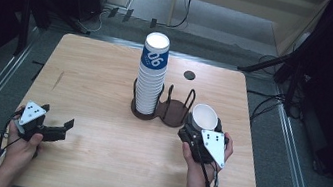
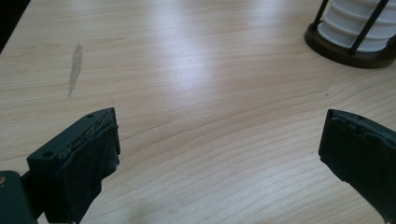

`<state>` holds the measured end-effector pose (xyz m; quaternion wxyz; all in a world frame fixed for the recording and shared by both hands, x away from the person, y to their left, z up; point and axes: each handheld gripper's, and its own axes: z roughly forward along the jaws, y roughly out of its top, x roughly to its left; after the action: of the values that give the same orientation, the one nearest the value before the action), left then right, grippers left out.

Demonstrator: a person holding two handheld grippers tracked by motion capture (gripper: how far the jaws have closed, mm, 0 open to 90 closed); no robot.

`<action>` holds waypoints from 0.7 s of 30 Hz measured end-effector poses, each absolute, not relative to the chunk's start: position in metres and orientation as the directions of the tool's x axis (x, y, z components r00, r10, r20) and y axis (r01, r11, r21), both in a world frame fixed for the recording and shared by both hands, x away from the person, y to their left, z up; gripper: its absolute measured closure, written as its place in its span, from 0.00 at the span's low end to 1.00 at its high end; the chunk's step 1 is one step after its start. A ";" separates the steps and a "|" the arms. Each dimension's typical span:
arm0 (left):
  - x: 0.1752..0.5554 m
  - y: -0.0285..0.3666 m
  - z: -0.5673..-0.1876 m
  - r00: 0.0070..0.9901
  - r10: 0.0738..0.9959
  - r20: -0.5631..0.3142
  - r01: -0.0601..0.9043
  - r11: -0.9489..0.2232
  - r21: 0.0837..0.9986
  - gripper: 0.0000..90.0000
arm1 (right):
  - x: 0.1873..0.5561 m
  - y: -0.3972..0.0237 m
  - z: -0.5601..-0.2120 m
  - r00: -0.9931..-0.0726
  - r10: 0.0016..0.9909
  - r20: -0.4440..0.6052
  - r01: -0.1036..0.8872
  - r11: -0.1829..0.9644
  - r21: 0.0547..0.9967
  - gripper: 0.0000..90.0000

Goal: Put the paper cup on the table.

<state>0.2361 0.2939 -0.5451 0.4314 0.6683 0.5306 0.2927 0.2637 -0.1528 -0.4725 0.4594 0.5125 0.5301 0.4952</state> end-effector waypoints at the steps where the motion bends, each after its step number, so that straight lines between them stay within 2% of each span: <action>1: 0.236 0.295 -0.546 0.244 0.968 -0.056 0.458 -0.064 0.887 0.00 | 0.265 -0.154 -0.473 -0.046 0.999 0.016 0.087 -0.012 0.996 0.17; 15: 0.235 0.306 -0.550 0.209 0.970 -0.123 0.455 0.015 0.890 0.00 | 0.291 -0.171 -0.490 0.011 1.000 -0.009 0.113 0.008 0.994 0.17; 21: 0.233 0.307 -0.551 0.212 0.968 -0.134 0.434 0.029 0.900 0.00 | 0.311 -0.175 -0.499 -0.008 0.999 -0.042 0.112 0.042 0.993 0.17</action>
<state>0.2325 0.3072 -0.5507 0.4548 0.6318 0.5548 0.2935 0.3111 -0.1752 -0.4988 0.4802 0.5153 0.5391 0.4618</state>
